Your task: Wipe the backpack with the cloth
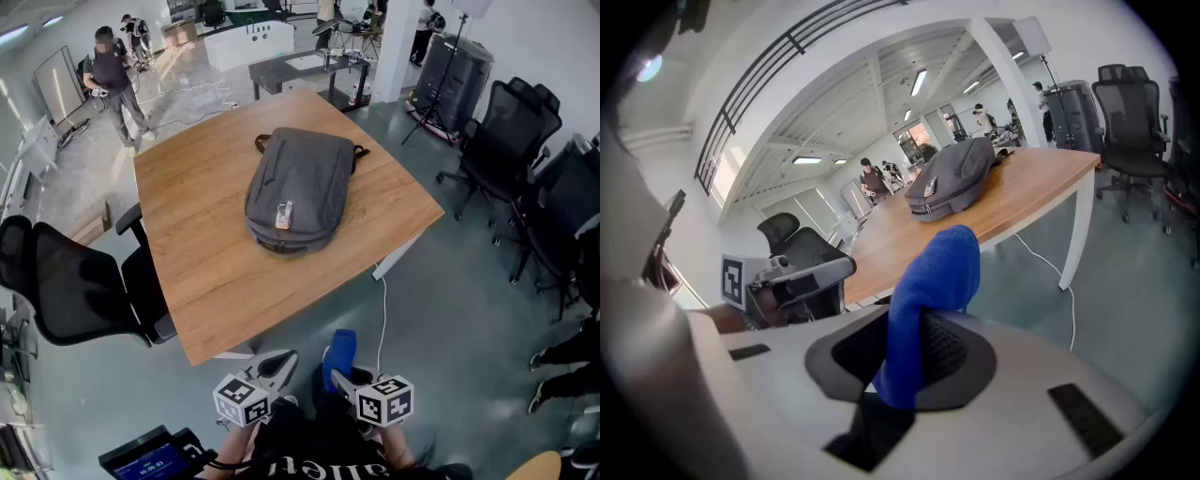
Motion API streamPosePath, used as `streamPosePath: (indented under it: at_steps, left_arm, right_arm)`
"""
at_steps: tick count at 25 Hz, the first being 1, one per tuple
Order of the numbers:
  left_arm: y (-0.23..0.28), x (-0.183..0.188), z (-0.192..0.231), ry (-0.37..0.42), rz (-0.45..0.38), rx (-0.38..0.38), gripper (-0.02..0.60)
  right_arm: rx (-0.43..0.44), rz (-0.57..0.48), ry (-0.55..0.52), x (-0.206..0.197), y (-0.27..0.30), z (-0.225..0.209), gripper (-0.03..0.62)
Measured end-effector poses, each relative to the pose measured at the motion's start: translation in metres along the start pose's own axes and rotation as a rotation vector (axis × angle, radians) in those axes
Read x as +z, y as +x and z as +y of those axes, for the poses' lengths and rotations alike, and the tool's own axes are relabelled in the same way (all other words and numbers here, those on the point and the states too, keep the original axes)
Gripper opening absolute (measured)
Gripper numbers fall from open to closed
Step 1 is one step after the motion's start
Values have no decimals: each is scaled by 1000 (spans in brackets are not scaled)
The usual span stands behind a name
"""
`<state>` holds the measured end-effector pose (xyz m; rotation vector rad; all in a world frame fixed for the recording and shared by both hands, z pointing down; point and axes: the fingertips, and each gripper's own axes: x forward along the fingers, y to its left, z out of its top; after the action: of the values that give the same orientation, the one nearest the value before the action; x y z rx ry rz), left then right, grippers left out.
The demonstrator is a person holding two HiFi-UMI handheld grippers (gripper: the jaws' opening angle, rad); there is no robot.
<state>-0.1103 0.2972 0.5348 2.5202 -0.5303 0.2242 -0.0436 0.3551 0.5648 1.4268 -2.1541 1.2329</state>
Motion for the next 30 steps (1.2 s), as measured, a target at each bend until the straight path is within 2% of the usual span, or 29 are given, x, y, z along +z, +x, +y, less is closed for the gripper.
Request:
streamPosePath:
  at_steps: [7,12,18,23,30]
  left_arm:
    - [77,50,9,25,-32,19,-2]
    - [104,72,8,43,-43,67,-2]
    - [107,81,16,35,-75,180,-2]
    - [93,76,27,6,-78,266,-2]
    - [77,85,54,-14,-94,331,-2]
  right_arm:
    - [40,17,-62,70,8,-58,78]
    - [107,38,-103,105,17,-80,78]
    - [191,88,-165,124,36,-95,78]
    - [258,132,-219,133,55,-84,78]
    - [303,190,-319,145,93,-65,78]
